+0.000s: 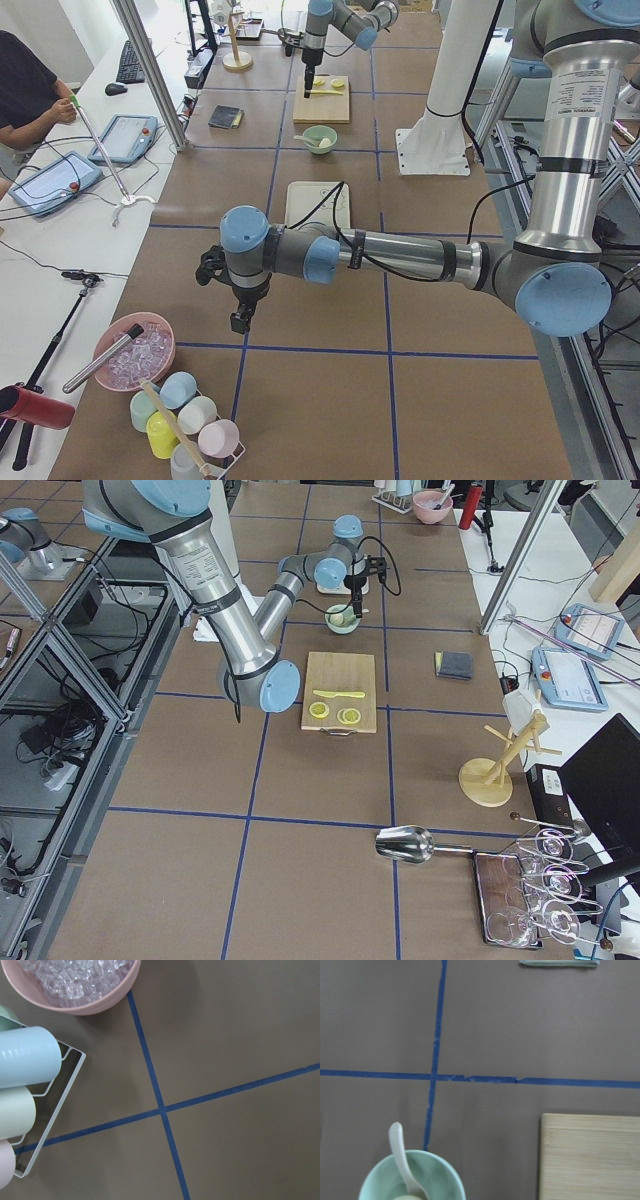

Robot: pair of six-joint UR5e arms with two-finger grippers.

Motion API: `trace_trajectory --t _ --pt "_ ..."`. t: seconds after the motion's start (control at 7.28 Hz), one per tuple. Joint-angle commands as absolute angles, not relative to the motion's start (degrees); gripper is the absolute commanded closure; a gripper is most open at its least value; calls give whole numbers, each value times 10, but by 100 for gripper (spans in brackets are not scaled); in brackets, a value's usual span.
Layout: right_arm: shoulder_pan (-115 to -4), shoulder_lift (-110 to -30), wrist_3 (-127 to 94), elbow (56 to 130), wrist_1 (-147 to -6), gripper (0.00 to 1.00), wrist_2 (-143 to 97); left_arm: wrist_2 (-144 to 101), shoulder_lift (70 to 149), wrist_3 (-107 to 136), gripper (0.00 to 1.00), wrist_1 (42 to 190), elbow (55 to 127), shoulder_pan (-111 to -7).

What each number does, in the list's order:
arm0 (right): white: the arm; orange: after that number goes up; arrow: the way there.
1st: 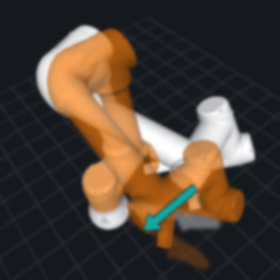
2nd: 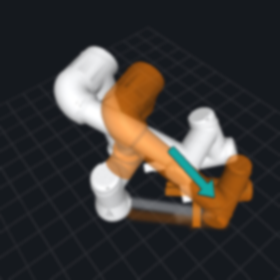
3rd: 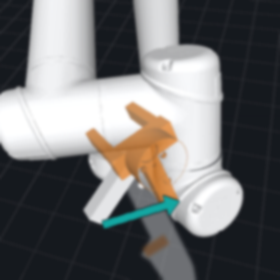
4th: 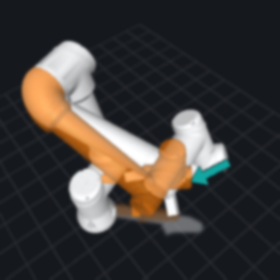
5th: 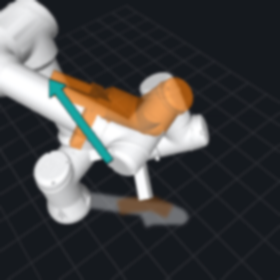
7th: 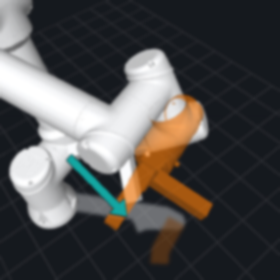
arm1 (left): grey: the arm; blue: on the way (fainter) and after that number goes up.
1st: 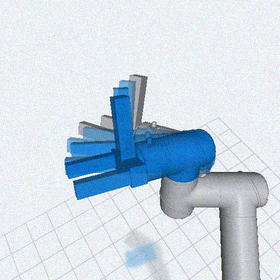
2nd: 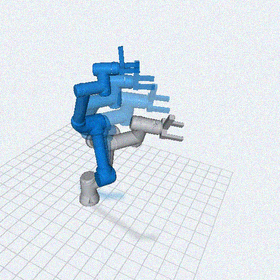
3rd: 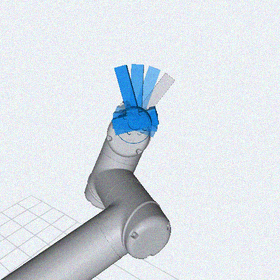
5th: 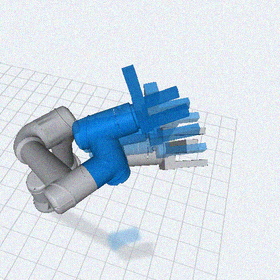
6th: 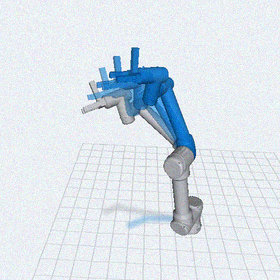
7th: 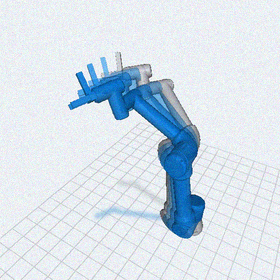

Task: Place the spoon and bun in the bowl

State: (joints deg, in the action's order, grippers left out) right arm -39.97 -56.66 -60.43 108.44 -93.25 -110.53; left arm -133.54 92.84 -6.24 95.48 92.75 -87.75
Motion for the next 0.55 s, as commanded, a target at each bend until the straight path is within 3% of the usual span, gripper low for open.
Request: trace_trajectory --t 0.0,0.41 --pt "-501 -627 -461 1122 -982 0 -1171 -1340 923 -62 0 950 926 -881" --pt "-658 -736 -256 1117 -983 0 -1266 -1364 889 -62 0 951 924 -895"
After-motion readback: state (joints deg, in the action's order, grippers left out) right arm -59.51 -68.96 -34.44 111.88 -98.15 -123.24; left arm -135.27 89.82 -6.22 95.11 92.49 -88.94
